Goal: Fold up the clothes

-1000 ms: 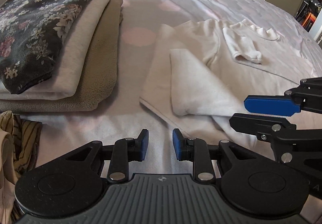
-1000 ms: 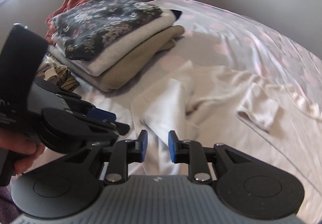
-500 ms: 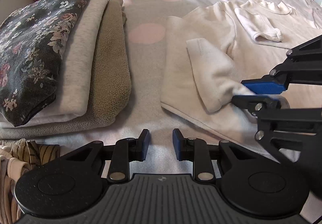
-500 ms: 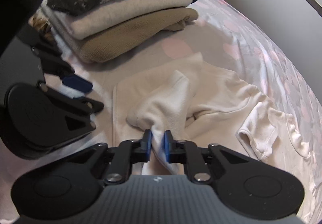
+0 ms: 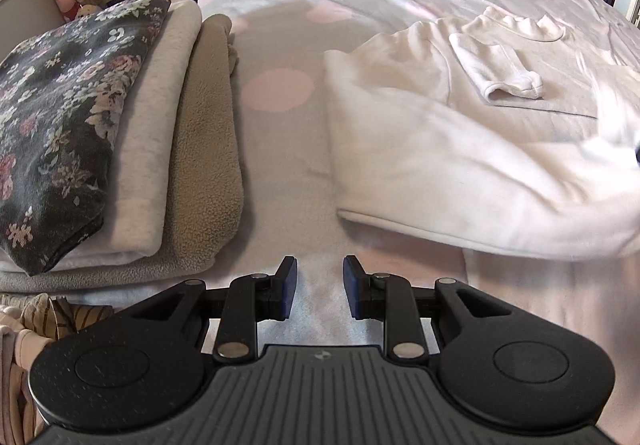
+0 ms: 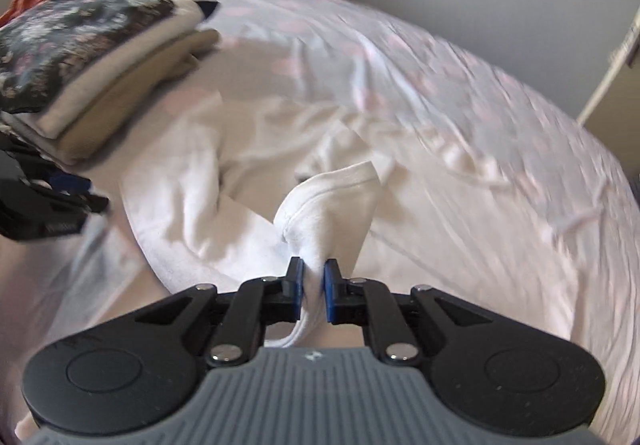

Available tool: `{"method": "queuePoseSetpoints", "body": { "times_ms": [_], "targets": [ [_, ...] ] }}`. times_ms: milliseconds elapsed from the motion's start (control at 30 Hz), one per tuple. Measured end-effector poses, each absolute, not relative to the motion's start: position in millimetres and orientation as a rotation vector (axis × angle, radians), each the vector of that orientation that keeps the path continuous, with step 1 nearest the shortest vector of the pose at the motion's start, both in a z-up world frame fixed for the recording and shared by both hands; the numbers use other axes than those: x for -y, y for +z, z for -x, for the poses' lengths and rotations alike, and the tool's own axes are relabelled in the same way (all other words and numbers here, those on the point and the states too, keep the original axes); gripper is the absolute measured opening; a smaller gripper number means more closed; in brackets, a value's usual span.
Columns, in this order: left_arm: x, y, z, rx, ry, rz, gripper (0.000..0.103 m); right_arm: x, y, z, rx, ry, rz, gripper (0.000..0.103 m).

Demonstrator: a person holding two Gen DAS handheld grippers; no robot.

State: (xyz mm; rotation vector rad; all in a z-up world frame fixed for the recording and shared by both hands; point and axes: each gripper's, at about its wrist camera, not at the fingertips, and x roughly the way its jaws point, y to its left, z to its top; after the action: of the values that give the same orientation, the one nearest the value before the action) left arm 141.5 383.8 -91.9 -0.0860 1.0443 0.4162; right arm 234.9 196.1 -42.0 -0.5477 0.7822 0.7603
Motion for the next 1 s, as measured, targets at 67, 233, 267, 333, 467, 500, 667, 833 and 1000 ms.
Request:
{"method": "queuePoseSetpoints", "body": {
  "times_ms": [67,233,267,333,467,500,667,833,1000],
  "targets": [
    [-383,-92,-146,-1.045,0.413,0.076,0.023,-181,-58,-241,-0.856,0.725,0.518,0.012],
    [-380,-93,-148,-1.051,0.411,0.056,0.023,-156,-96,-243,-0.987,0.678,0.502,0.013],
    [-380,-93,-149,-1.053,0.412,0.055,0.023,-152,-96,-242,-0.991,0.677,0.501,0.013],
    [-381,-93,-150,-1.056,0.413,0.053,0.023,-146,-94,-241,-0.989,0.671,0.508,0.015],
    [-379,-94,-150,-1.061,0.411,0.047,0.023,-136,-80,-244,-0.959,0.652,0.516,0.02],
    [-380,-94,-151,-1.061,0.41,0.047,0.023,-134,-76,-245,-0.949,0.647,0.512,0.02],
    [-381,-95,-153,-1.064,0.407,0.048,0.023,-124,-59,-257,-0.923,0.624,0.457,0.026],
    [-380,-98,-155,-1.079,0.41,0.039,0.023,-118,-53,-272,-0.939,0.613,0.351,0.035],
    [-379,-100,-159,-1.084,0.401,0.023,0.024,-120,-56,-286,-0.961,0.613,0.296,0.043]
  ]
}}
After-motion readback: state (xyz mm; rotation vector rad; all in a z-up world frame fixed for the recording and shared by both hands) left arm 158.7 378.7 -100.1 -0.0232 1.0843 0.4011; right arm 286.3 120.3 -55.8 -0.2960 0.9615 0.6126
